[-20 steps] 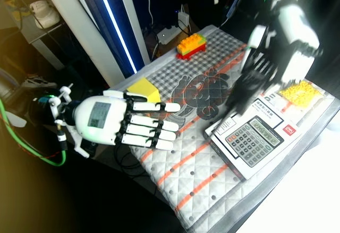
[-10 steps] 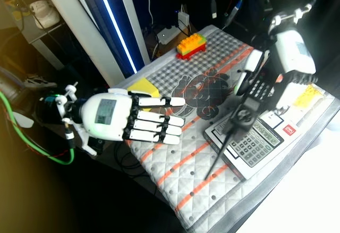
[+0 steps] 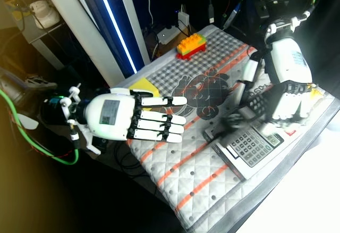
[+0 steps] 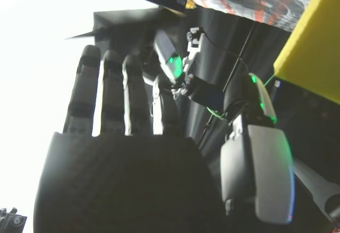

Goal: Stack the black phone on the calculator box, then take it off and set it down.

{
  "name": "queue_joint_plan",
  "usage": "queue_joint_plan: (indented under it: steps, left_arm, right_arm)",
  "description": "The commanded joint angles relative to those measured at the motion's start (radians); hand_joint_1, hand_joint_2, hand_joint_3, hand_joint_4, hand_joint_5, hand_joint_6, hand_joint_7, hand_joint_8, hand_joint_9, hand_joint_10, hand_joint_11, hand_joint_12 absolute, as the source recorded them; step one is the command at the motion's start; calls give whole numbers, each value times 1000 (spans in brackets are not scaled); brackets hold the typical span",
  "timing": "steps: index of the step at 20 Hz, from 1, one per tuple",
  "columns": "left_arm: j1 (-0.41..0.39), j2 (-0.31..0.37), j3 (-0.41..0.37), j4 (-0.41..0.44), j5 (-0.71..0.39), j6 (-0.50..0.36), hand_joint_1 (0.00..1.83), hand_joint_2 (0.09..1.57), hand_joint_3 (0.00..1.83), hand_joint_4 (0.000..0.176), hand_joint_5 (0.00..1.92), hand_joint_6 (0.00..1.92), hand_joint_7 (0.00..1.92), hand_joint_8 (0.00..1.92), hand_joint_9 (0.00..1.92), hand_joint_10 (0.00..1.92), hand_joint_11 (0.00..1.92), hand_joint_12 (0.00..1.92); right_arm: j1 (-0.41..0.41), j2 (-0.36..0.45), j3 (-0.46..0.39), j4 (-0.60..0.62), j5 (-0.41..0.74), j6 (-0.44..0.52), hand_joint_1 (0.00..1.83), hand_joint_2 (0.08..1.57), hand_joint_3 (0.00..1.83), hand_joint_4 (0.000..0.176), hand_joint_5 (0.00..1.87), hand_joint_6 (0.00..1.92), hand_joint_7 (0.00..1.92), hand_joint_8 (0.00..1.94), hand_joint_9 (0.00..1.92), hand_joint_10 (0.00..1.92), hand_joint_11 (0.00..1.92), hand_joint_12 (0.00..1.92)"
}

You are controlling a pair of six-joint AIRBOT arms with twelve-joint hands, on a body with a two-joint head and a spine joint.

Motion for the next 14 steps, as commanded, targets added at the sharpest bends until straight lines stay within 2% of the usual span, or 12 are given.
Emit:
queue_joint_plan:
  steps: [1, 2, 3, 5, 6, 8, 9, 10, 12, 13, 14]
  left_arm:
    - [-12, 6, 3, -9, -120, -6, 1044, 964, 0, 96, 499, 0, 525, 0, 513, 0, 63, 768]
    - [-10, 7, 0, -11, -124, -6, 1006, 943, 0, 106, 425, 0, 462, 0, 451, 0, 33, 763]
    - [-4, 16, -13, -13, -136, -6, 981, 928, 0, 113, 367, 0, 422, 0, 419, 0, 23, 819]
    - [10, 47, -52, -24, -170, -6, 968, 886, 0, 163, 239, 0, 308, 0, 321, 0, 0, 808]
    - [18, 69, -79, -31, -190, -6, 911, 882, 0, 173, 194, 2, 255, 3, 264, 2, 0, 669]
    - [41, 129, -146, -47, -245, -7, 897, 857, 0, 176, 156, 3, 176, 6, 174, 6, 0, 410]
    - [52, 160, -179, -55, -276, -7, 856, 859, 0, 176, 147, 1, 159, 1, 144, 1, 0, 434]
    - [68, 204, -225, -57, -313, -8, 840, 843, 0, 176, 132, 2, 138, 3, 114, 5, 0, 351]
    - [109, 290, -310, -67, -386, -19, 823, 838, 1, 176, 99, 2, 75, 9, 51, 9, 0, 126]
    - [150, 348, -360, -68, -442, -51, 824, 858, 6, 176, 84, 3, 40, 8, 17, 7, 0, 24]
    - [177, 377, -387, -72, -474, -78, 853, 868, 8, 176, 101, 10, 26, 5, 3, 1, 0, 4]
  right_arm:
    - [16, 3, 4, 25, 121, 7, 360, 1212, 3, 162, 31, 2, 145, 0, 150, 2, 135, 38]
    - [16, 3, 4, 25, 121, 8, 396, 1217, 3, 141, 47, 7, 150, 2, 159, 5, 144, 41]
    - [16, 3, 4, 25, 121, 8, 414, 1218, 2, 136, 51, 6, 144, 0, 151, 1, 132, 35]
    - [16, 2, 4, 25, 121, 9, 360, 1222, 3, 143, 43, 2, 150, 2, 169, 5, 154, 43]
    - [16, 1, 4, 25, 121, 10, 368, 1219, 1, 145, 48, 3, 159, 4, 174, 6, 158, 43]
    - [17, 1, 3, 26, 131, 17, 366, 1217, 0, 163, 52, 4, 137, 0, 148, 0, 143, 36]
    - [17, 2, 3, 26, 139, 21, 353, 1194, 0, 164, 65, 8, 144, 3, 149, 1, 147, 36]
    - [21, 4, 3, 26, 151, 25, 387, 1201, 0, 149, 66, 6, 139, 1, 133, 0, 114, 20]
    - [40, 8, 3, 26, 163, 26, 332, 1211, 2, 156, 62, 2, 143, 1, 158, 7, 153, 31]
    - [57, 8, 6, 26, 163, 26, 346, 1211, 1, 172, 73, 5, 141, 0, 141, 2, 127, 17]
    - [65, 7, 8, 26, 163, 26, 389, 1211, 0, 149, 101, 12, 154, 4, 140, 2, 124, 14]
